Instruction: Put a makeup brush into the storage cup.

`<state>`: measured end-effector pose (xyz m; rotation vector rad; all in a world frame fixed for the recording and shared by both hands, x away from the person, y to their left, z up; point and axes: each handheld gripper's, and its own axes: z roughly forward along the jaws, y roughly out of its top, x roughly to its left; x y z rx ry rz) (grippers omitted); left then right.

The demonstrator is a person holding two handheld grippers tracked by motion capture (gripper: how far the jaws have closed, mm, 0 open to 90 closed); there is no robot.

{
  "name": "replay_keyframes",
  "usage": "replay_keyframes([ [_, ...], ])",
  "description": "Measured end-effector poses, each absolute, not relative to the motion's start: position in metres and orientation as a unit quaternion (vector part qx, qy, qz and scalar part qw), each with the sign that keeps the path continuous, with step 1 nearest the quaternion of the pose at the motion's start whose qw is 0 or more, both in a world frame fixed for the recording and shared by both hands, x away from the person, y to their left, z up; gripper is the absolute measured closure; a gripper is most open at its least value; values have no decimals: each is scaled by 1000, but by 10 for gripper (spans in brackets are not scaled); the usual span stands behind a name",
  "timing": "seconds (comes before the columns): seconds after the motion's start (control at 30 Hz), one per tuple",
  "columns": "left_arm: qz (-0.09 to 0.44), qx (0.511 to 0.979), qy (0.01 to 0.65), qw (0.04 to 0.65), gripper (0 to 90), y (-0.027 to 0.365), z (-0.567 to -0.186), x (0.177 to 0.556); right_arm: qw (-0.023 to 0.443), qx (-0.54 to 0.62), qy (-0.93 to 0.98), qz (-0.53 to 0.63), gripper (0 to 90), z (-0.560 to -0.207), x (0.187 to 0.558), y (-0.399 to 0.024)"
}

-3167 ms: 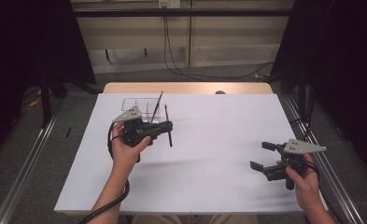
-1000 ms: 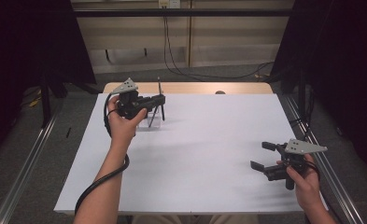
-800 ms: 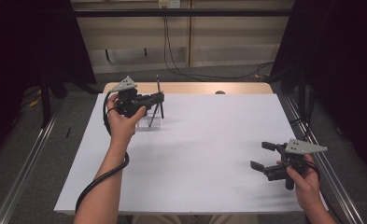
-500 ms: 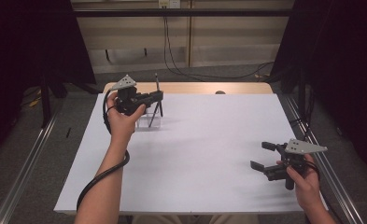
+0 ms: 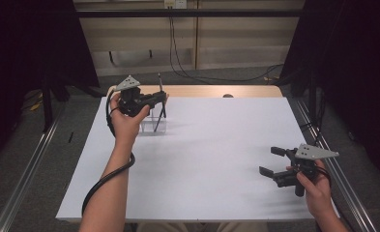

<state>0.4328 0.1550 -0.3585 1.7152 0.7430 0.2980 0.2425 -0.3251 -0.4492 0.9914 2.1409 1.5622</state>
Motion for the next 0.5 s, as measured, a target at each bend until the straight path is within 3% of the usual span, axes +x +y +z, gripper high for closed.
replay_keyframes([
  [0.5, 161, 733, 335, 570, 840, 157, -361, 440, 156, 343, 748, 546, 53, -449, 243, -325],
])
